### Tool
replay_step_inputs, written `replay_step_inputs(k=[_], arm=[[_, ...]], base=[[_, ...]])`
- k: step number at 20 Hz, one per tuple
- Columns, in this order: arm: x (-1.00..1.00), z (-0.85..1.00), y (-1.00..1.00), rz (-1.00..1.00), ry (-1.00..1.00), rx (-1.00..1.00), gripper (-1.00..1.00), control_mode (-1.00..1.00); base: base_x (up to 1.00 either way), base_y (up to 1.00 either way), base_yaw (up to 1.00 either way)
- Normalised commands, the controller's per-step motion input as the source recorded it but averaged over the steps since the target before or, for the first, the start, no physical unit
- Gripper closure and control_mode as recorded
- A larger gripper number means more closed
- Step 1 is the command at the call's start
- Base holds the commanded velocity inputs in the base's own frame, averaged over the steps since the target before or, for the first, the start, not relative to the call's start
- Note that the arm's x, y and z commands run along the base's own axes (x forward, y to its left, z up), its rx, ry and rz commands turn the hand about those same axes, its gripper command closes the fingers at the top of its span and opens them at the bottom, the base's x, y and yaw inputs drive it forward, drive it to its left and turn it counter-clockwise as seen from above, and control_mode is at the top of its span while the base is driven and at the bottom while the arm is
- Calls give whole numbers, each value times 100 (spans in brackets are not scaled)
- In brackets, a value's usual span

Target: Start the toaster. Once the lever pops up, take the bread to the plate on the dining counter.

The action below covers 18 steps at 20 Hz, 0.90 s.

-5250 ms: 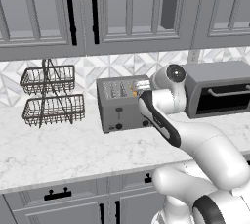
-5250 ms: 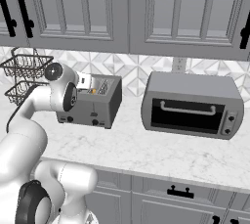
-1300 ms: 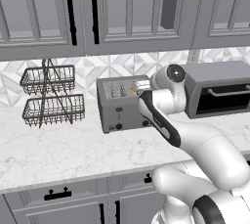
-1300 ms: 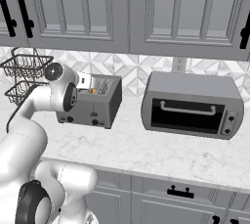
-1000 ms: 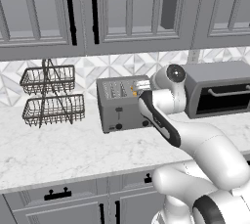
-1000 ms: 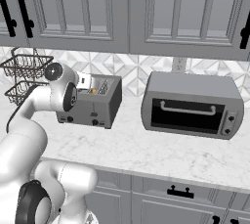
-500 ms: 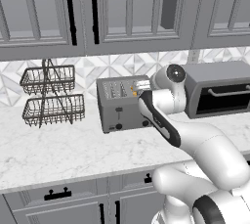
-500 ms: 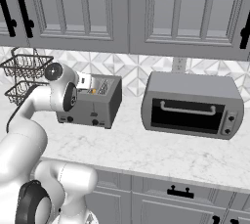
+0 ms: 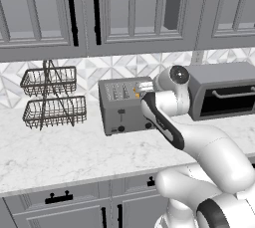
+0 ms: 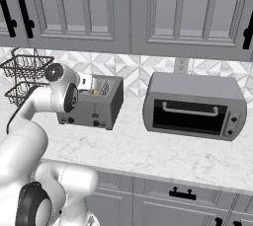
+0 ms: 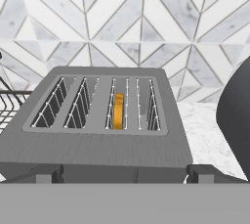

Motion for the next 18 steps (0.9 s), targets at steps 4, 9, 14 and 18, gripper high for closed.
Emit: replay_step_inputs(k=[4, 9, 14, 18], arm=[[0, 0, 0, 0, 0, 0, -100, -100], [0, 0, 0, 0, 0, 0, -100, -100], [0, 0, 0, 0, 0, 0, -100, -100], [0, 0, 0, 0, 0, 0, -100, -100]], base=[[0, 0, 0], [0, 0, 0], [0, 0, 0], [0, 0, 0]])
